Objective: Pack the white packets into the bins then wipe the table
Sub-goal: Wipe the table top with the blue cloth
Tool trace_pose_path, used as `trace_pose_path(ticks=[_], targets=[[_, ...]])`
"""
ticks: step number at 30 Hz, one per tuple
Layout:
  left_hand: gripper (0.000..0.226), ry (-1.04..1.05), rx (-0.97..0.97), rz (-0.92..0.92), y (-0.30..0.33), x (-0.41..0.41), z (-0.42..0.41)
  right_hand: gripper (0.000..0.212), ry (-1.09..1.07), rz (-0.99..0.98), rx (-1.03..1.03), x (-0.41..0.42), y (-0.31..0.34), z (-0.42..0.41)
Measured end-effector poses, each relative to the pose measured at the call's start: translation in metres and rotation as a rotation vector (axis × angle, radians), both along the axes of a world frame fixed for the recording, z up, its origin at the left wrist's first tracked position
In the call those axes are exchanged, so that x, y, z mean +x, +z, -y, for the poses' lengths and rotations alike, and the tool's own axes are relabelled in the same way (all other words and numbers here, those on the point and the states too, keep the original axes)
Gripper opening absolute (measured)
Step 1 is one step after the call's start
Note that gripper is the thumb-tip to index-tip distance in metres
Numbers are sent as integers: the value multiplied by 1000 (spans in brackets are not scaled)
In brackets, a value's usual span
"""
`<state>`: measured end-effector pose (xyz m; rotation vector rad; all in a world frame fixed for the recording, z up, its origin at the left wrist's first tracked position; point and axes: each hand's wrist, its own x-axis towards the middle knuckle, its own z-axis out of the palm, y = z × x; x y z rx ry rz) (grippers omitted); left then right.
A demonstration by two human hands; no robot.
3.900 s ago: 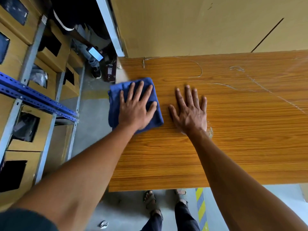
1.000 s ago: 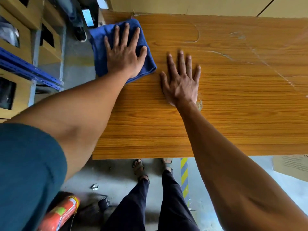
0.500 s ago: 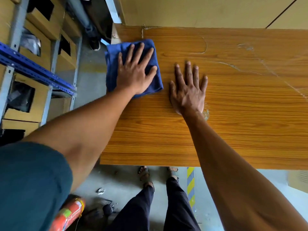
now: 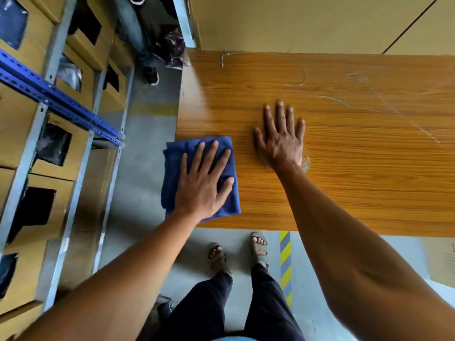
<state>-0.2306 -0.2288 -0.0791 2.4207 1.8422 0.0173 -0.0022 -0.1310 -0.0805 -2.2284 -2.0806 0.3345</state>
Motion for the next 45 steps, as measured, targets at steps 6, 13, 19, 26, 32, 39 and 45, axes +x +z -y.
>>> trace_pose_path(ticks=[6, 13, 19, 26, 32, 39, 45], targets=[[70, -22, 51, 8, 1, -6, -45, 72, 2, 11, 36, -11, -1, 43], [73, 78, 7, 29, 0, -4, -152, 71, -1, 16, 51, -11, -8, 40], [70, -7, 25, 41, 1, -11, -29, 71, -7, 13, 37, -11, 0, 41], [70, -41, 7, -6, 3, -16, -20, 71, -3, 26, 38, -15, 0, 43], [72, 86, -2, 32, 6, -7, -148, 71, -3, 27, 47, -15, -4, 39], [70, -26, 36, 25, 0, -13, -29, 71, -4, 12, 40, -13, -1, 41], [70, -41, 32, -14, 2, -18, -21, 71, -5, 20, 36, -14, 3, 42]])
